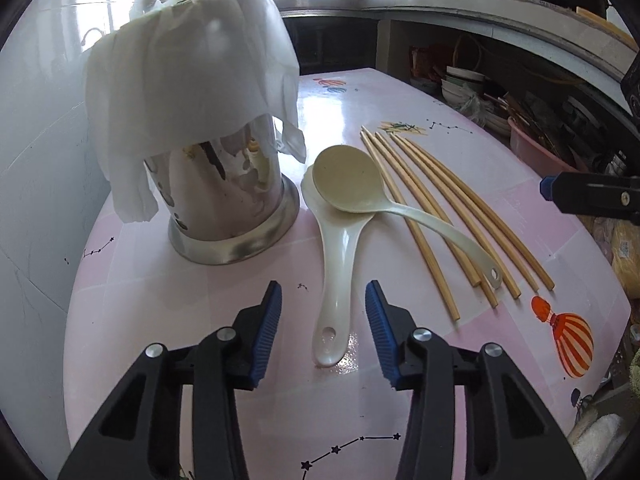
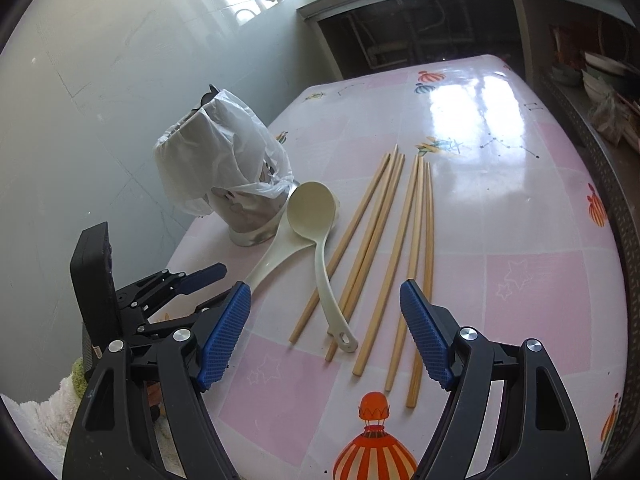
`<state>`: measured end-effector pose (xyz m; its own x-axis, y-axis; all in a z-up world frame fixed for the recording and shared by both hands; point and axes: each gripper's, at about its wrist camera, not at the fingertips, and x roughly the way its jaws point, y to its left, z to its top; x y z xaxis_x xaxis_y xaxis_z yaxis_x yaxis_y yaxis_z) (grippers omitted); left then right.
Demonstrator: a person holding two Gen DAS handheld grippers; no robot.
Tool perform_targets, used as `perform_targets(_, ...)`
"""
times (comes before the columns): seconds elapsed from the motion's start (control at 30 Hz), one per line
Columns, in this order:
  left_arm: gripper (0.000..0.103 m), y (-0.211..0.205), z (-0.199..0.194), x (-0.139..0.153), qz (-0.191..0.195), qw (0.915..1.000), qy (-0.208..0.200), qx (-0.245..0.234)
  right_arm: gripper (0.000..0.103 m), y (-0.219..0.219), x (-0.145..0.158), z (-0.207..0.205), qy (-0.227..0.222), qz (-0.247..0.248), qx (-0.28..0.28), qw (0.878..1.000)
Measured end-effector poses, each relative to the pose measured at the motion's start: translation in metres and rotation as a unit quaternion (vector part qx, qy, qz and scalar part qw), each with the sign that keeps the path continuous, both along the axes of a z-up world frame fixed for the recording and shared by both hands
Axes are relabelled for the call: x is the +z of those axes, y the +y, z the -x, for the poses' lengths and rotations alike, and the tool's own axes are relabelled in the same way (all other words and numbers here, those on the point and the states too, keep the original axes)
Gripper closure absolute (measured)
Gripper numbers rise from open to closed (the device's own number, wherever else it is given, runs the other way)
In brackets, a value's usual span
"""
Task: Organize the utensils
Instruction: 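Move both grippers down to the white plastic utensils on the table, then close the left gripper on the white rice paddle and lift it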
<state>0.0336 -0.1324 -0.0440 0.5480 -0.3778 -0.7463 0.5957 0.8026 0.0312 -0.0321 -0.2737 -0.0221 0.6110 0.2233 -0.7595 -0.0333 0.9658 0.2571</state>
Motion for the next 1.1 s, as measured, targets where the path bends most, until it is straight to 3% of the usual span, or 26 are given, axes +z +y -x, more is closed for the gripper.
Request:
perform_targets(0.17,0.082,-0.005,-0.003,-0.011,-0.022,0.9997,0.011,0.002,0.033,0.005,-0.002,0.000,0.002,0.000,0.010,1.000)
perform_targets(0.33,0.083,-0.005,-0.003,-0.011,-0.023,0.9996,0.014,0.003,0.035,0.015,-0.012,-0.013,0.035,-0.013,0.055,0.998)
perform_targets(0.47,0.083,-0.003,-0.001,-0.012,-0.022,0.9997,0.012,0.006,0.046,0.024,-0.014,-0.026,0.045,0.003,0.073,0.996)
perform_targets(0.7,0.084,0.000,-0.004,-0.012,-0.012,0.9995,0.020,0.019,0.055,0.041,-0.032,-0.053,0.074,0.052,0.089,0.992)
perform_targets(0.93,0.083,0.002,-0.004,-0.014,-0.002,0.9996,0.020,0.021,0.064,0.048,-0.045,-0.069,0.092,0.131,0.093,0.983)
perform_targets(1.1,0.083,0.004,-0.004,-0.013,0.006,0.9994,0.021,0.025,0.086,0.053,-0.052,-0.072,0.107,0.158,0.099,0.977)
